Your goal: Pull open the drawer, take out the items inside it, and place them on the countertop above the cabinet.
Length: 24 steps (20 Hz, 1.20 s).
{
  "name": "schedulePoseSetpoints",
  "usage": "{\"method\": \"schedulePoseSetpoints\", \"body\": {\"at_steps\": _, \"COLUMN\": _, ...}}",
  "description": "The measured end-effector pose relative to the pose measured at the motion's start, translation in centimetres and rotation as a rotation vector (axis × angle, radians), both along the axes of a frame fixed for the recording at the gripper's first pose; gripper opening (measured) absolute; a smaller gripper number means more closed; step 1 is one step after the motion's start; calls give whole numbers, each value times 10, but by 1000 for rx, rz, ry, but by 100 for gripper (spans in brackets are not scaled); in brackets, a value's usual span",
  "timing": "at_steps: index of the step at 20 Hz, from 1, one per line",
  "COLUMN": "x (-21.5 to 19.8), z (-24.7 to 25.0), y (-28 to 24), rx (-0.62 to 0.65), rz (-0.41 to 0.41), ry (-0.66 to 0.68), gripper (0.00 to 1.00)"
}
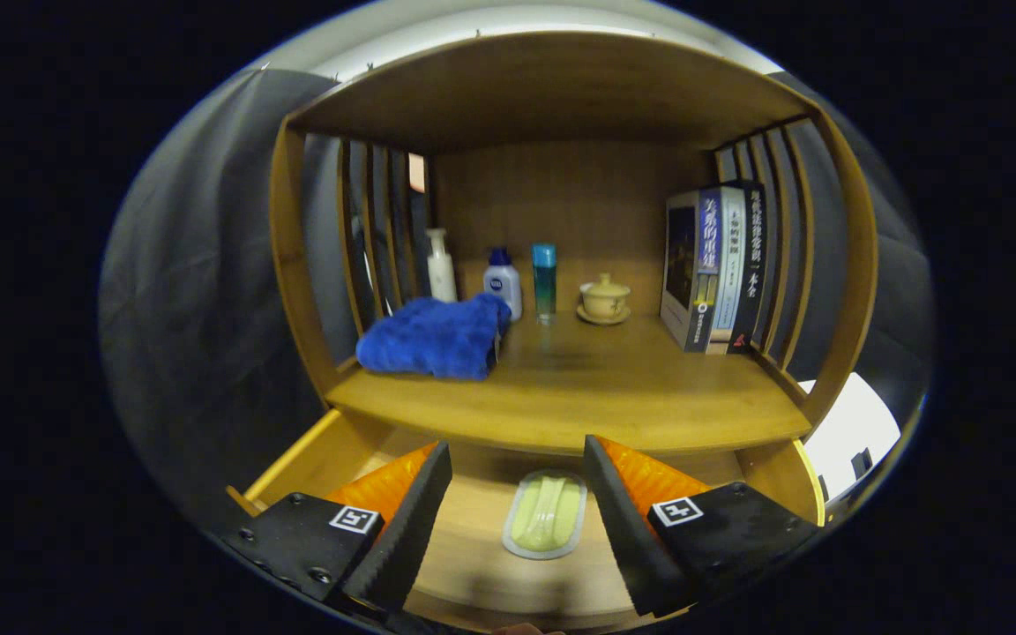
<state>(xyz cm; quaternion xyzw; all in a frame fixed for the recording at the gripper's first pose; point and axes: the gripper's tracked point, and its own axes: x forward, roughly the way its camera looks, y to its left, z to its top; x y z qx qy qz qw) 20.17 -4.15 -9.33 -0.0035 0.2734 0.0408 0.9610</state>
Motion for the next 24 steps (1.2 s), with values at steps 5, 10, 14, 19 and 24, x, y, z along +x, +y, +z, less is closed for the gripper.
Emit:
{"method": "schedulePoseSetpoints", "body": {"at_steps": 5, "x": -11, "z": -82, "y": -3, "rx": -79, "rz": -8, "ry": 304, "gripper": 95}}
{"method": "schedulePoseSetpoints", "body": {"at_steps": 10, "x": -8, "z": -101, "y": 5, "rx": 37, "rz": -89, "ry": 463, "gripper": 93}}
{"method": "schedulePoseSetpoints", "body": {"at_steps": 14, "x": 2, "z": -107, "y": -4, "rx": 105, "rz": -160, "ry": 517, "gripper": 91}}
{"method": "schedulePoseSetpoints", "body": {"at_steps": 19, "x": 2, "z": -116, "y": -7, "rx": 134, "rz": -189, "ry": 562, "gripper": 84}}
{"method": "schedulePoseSetpoints", "body": {"at_steps": 24, "x": 1, "z": -118, "y": -25, "rx": 57, "rz": -201, "ry": 526, "gripper": 45}}
